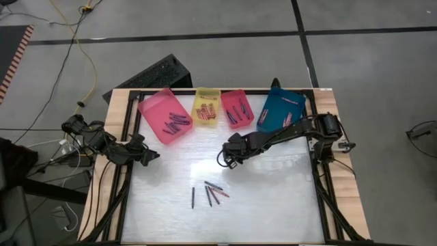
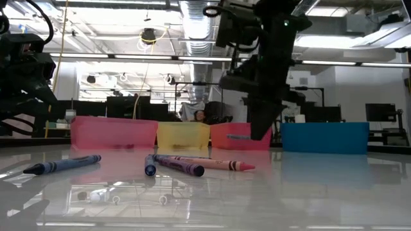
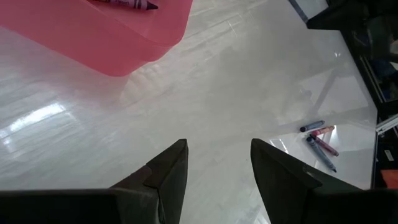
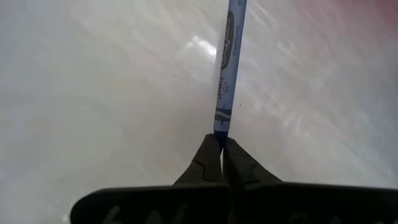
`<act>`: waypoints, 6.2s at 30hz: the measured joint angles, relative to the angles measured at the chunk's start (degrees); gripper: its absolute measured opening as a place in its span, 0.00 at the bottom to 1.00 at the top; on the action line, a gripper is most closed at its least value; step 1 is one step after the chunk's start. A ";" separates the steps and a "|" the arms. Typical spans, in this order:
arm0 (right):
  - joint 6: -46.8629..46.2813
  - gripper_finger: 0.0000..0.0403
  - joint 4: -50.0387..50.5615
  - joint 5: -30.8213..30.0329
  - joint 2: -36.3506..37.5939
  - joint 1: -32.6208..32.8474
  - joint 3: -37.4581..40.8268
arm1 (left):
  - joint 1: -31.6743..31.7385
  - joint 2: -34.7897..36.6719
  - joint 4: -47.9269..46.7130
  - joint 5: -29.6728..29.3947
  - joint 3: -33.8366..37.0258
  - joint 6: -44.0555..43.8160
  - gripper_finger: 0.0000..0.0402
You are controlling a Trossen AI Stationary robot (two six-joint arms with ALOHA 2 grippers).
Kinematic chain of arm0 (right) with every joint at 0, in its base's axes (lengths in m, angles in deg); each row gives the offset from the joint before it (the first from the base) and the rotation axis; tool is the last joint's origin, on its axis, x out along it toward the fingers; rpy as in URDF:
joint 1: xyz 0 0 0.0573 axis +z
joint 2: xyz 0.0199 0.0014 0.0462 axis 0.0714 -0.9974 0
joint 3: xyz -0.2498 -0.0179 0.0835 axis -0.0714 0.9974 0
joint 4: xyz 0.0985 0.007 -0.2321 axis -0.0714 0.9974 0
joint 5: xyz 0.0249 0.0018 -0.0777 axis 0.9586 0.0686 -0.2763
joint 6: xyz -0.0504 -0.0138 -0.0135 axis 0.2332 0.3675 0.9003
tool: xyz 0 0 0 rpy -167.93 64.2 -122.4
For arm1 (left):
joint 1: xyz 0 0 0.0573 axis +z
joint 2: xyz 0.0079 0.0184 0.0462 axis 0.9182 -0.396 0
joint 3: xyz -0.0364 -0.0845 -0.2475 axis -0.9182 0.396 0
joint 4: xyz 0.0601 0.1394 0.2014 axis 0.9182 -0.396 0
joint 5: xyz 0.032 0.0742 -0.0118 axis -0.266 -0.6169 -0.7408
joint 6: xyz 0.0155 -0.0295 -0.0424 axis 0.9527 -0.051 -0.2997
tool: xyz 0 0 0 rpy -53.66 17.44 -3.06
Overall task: Sort crayons
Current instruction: Put the blue crayon into the red bin, then put the pink crayon into the blue bin
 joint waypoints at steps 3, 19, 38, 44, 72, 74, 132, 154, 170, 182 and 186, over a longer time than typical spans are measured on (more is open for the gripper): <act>1.26 0.00 1.44 0.06 0.21 0.02 -1.59 | -0.02 0.00 0.00 0.00 0.00 0.00 0.41; 8.82 0.00 9.67 -5.82 0.34 -1.70 -12.23 | 0.00 0.00 0.00 0.00 0.00 -0.01 0.41; 19.90 0.00 3.34 -3.86 0.37 -10.93 -12.52 | 0.00 0.00 0.00 0.00 -0.02 0.00 0.41; 22.44 0.00 0.54 -2.68 1.42 -13.13 -12.54 | 0.00 0.02 0.00 0.00 0.00 0.00 0.41; 20.70 0.00 4.74 -2.11 3.36 -24.44 -12.08 | -0.01 0.00 0.00 0.02 0.00 0.00 0.41; 19.89 0.00 5.87 -2.05 3.02 -25.08 -12.08 | -0.01 0.00 0.00 0.02 -0.01 0.00 0.41; 29.16 0.27 6.30 18.77 6.16 -20.89 -26.01 | 0.00 0.00 -0.02 1.29 0.00 0.00 0.41; 33.25 0.27 -10.06 19.39 -1.04 3.25 -26.01 | -0.02 0.02 -0.02 1.31 0.00 -0.02 0.41; 19.27 0.27 -16.62 19.65 -10.42 10.98 -26.01 | -0.01 0.02 -0.06 1.30 -0.01 -0.01 0.41; 9.84 0.27 -15.37 16.83 -10.26 14.99 -26.01 | 0.00 0.02 -0.02 0.52 0.00 -0.02 0.41; 7.85 0.27 -15.54 13.96 -10.26 16.19 -26.01 | 0.00 0.02 -0.02 0.50 -0.01 -0.01 0.41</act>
